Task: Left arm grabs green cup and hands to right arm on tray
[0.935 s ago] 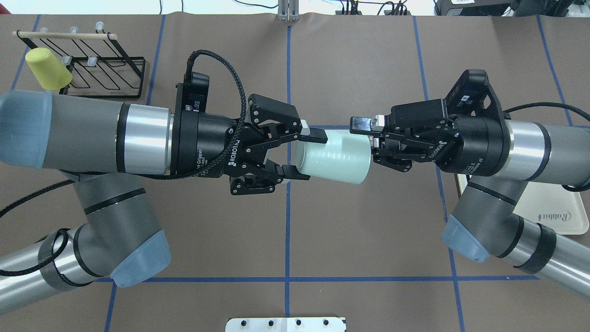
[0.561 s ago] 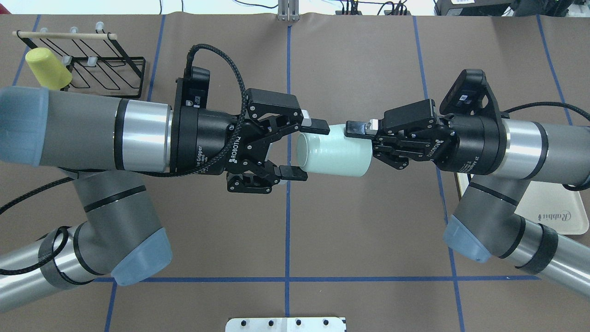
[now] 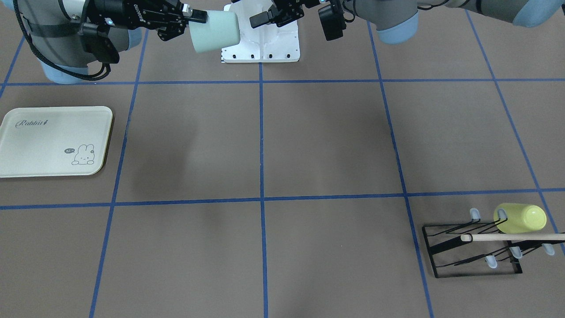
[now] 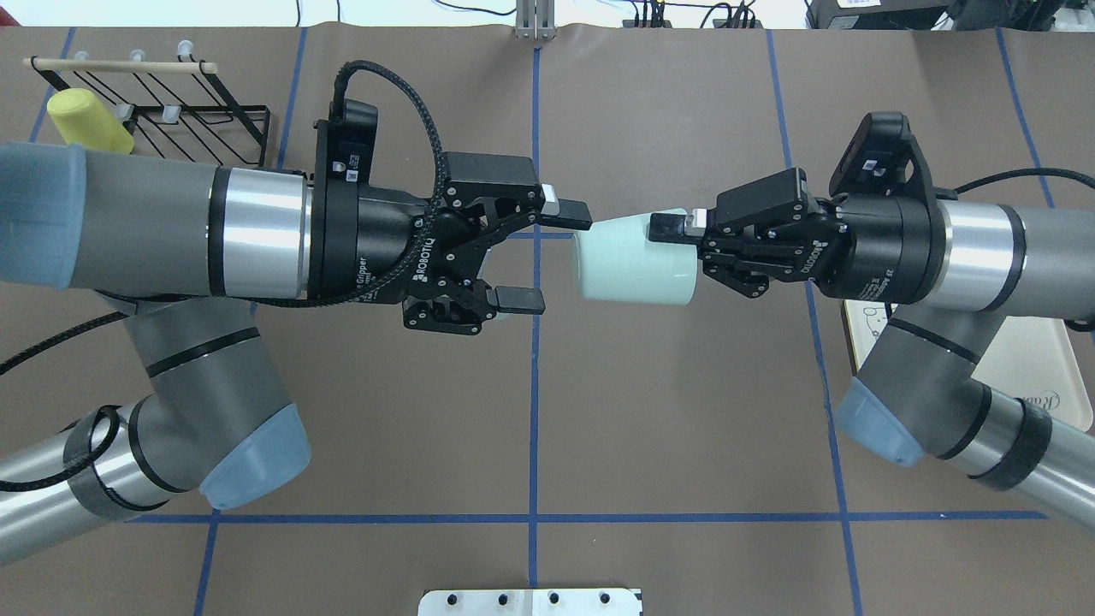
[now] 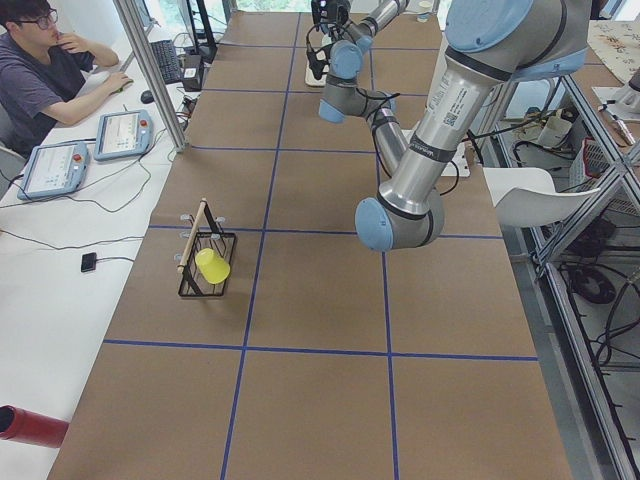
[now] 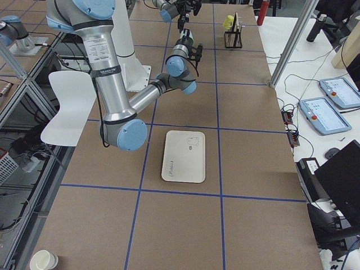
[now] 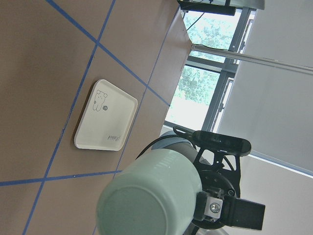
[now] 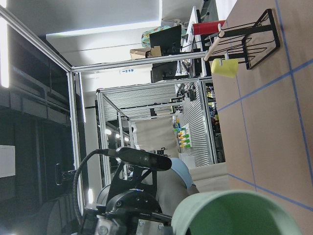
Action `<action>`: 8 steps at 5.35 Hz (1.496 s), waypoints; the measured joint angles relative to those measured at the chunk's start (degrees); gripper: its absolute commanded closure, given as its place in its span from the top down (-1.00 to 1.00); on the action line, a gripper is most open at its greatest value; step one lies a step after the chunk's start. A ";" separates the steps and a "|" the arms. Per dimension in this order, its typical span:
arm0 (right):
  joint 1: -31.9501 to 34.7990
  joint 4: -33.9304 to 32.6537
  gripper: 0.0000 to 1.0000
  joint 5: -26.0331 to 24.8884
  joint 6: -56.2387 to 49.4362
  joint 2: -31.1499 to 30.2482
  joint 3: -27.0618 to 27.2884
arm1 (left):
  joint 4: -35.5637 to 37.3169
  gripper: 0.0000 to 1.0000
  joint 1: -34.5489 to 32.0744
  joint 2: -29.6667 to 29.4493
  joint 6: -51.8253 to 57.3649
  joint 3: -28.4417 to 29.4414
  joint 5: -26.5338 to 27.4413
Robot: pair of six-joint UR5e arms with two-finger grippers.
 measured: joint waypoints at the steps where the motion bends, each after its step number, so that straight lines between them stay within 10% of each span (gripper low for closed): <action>1: 4.91 -8.46 -1.00 6.44 -0.09 0.43 0.05 | 4.50 1.00 -0.29 0.56 4.58 0.40 -0.04; 5: 16.14 -51.02 -1.00 17.20 -22.42 -0.09 0.33 | 41.33 1.00 -6.12 0.95 35.49 -0.83 0.36; 8: 16.01 -83.79 -1.00 7.40 -52.21 -3.61 7.49 | 68.47 1.00 -14.21 7.22 70.34 -6.70 0.77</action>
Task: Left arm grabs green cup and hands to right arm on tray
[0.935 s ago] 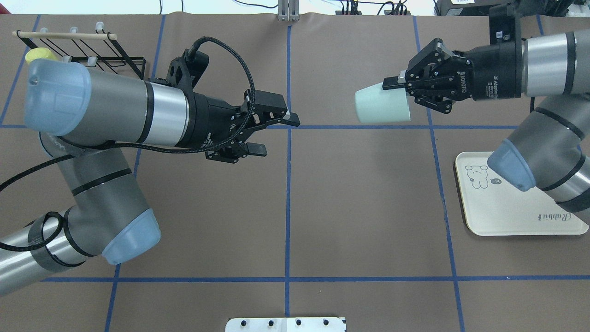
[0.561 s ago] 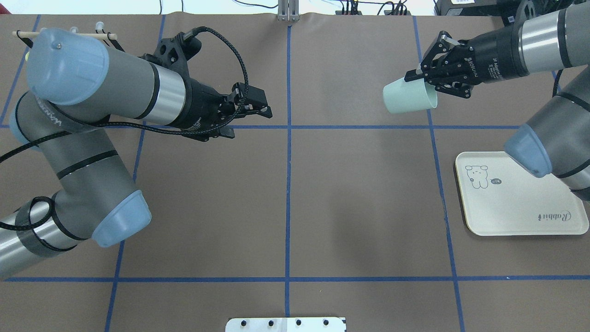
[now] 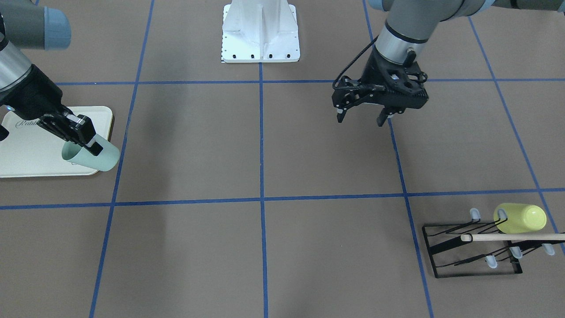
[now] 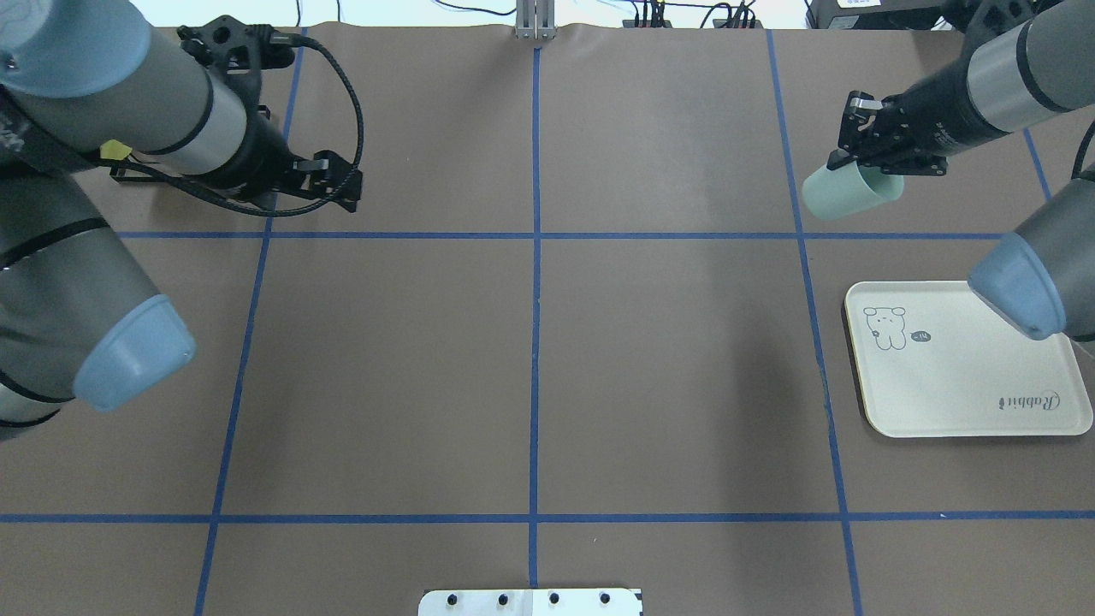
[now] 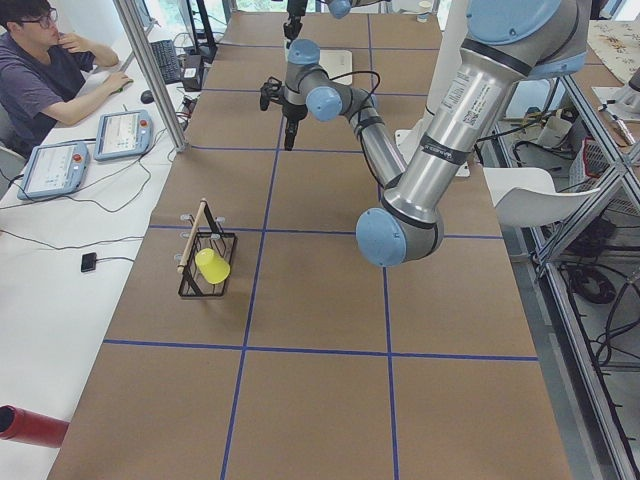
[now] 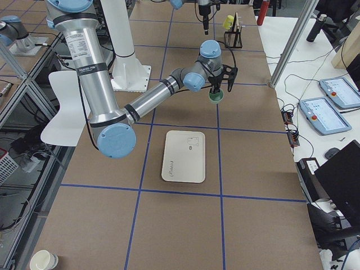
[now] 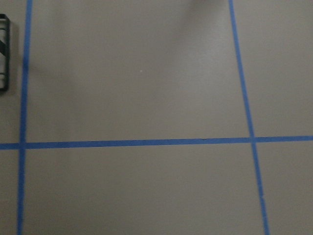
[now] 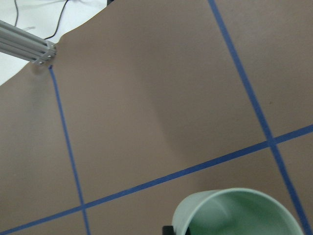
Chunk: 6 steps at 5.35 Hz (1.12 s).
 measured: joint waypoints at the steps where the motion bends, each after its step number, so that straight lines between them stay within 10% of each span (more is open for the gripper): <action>1: -1.03 -6.90 -1.00 -5.73 -9.87 -5.15 4.72 | 1.40 1.00 -4.08 6.66 11.96 -1.56 -0.25; 6: -2.80 14.32 -1.00 -9.90 -17.29 -29.01 4.90 | 0.20 1.00 -29.48 27.00 51.03 6.51 -12.24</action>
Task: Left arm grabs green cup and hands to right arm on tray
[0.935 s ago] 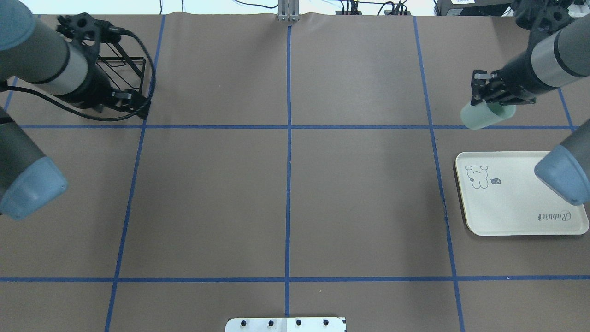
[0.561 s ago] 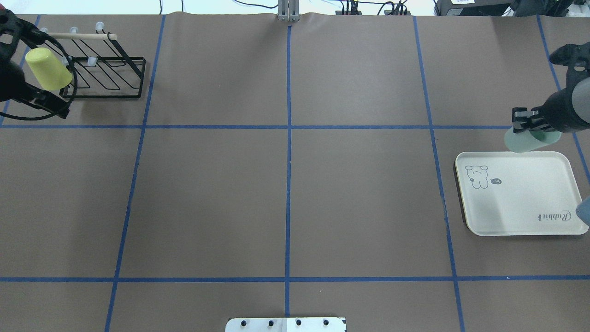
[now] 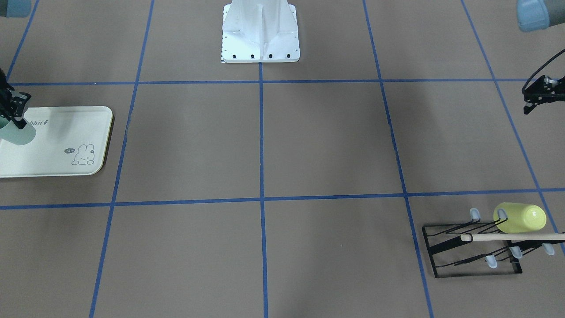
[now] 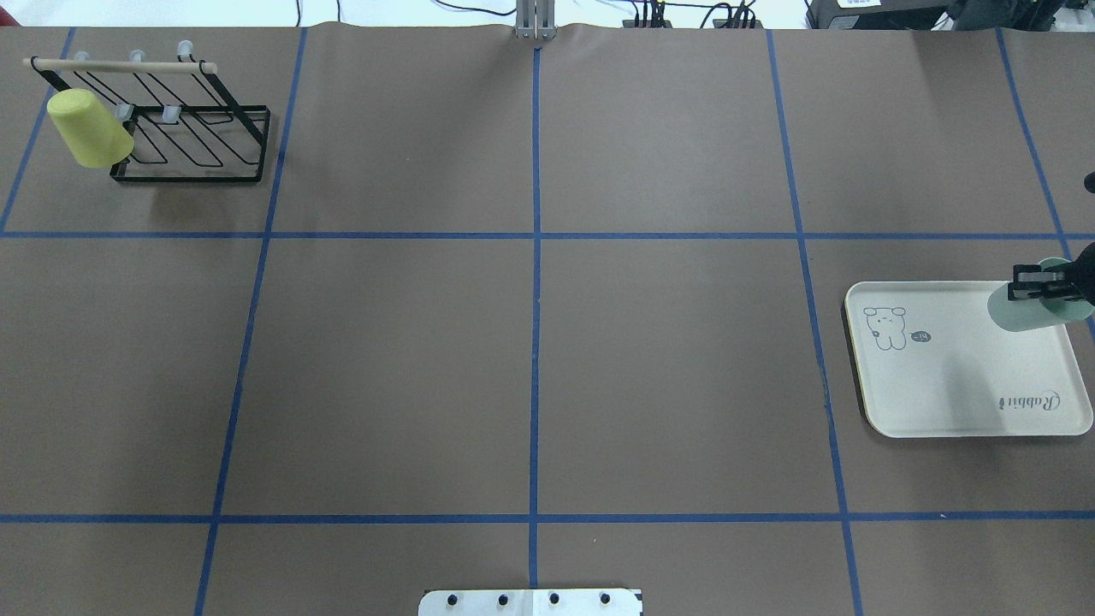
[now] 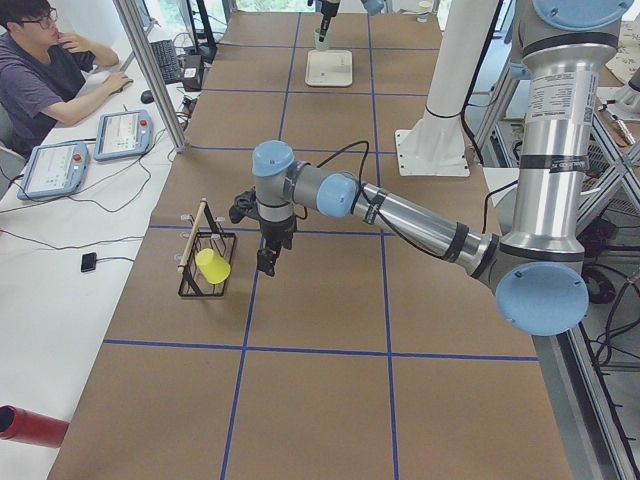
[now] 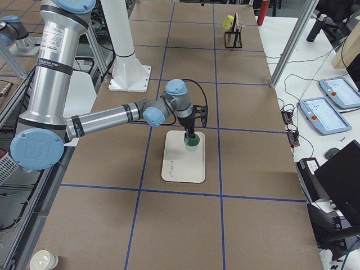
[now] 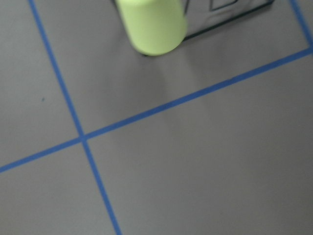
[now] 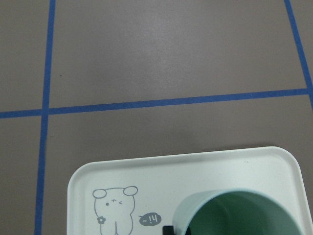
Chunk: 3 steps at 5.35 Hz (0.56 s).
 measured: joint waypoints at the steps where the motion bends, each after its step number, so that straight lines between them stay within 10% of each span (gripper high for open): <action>1: -2.18 0.87 -1.00 -1.42 0.66 -0.79 -0.07 | -1.82 1.00 -5.03 3.36 1.08 2.46 -2.26; 2: -5.61 1.14 -1.00 -4.41 2.53 -0.89 -0.10 | -4.07 1.00 -8.86 6.22 1.20 2.90 -6.25; 3: -8.92 1.23 0.44 -7.50 4.59 -0.91 -0.31 | -4.71 1.00 -10.69 7.54 1.10 2.71 -8.94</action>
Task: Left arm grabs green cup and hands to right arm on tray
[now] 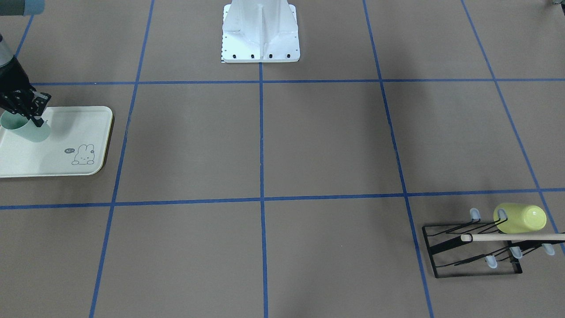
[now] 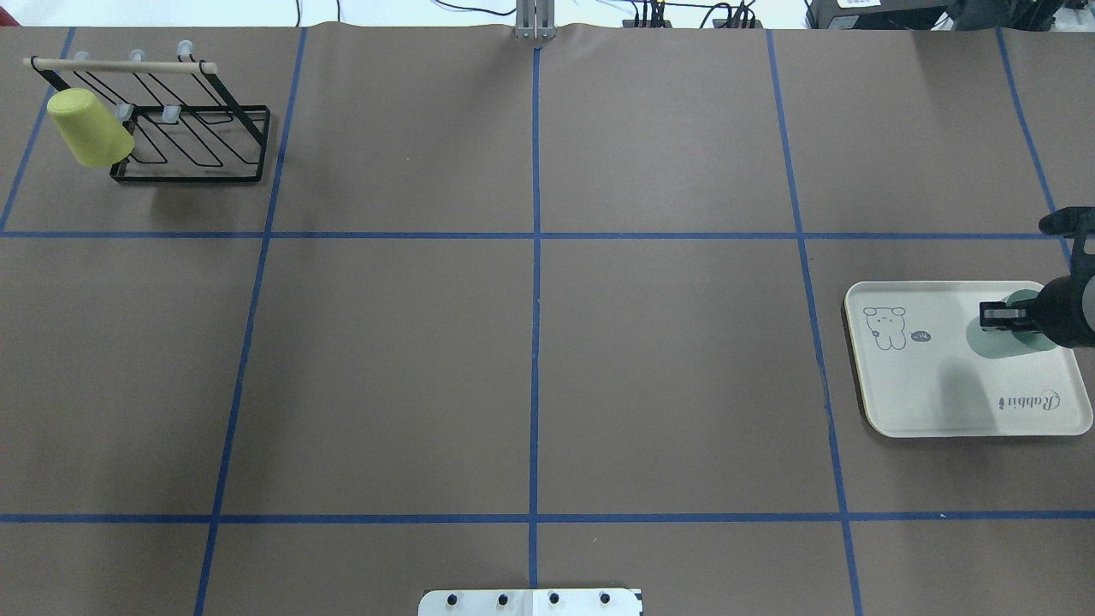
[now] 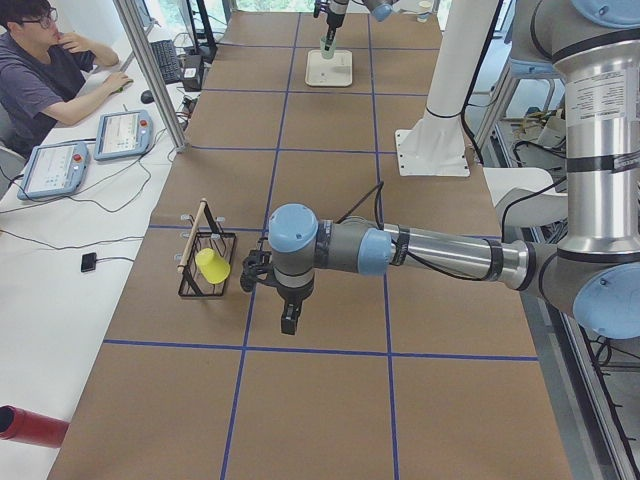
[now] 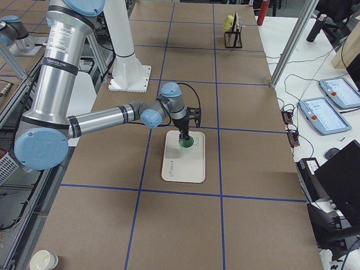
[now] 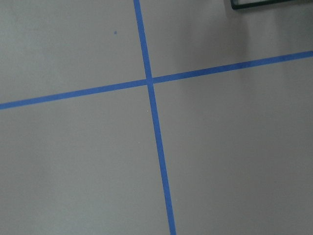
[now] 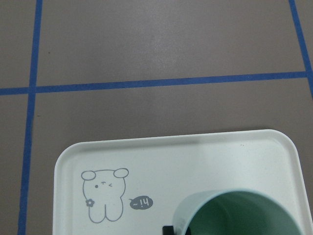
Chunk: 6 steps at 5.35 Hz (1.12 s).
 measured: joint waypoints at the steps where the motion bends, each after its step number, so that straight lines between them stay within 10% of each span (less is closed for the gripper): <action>1: -2.28 0.06 0.99 -2.33 1.06 -0.03 -0.32 | -0.12 1.00 -0.49 0.34 -0.14 -0.04 -0.72; 4: -1.93 -0.45 1.00 -3.11 -0.17 0.50 0.06 | -0.23 1.00 -0.57 0.31 -0.47 -0.04 -1.00; 6: 7.55 -8.69 1.00 6.24 -11.89 4.69 -0.05 | -0.31 1.00 -0.54 0.36 -0.40 0.98 -1.15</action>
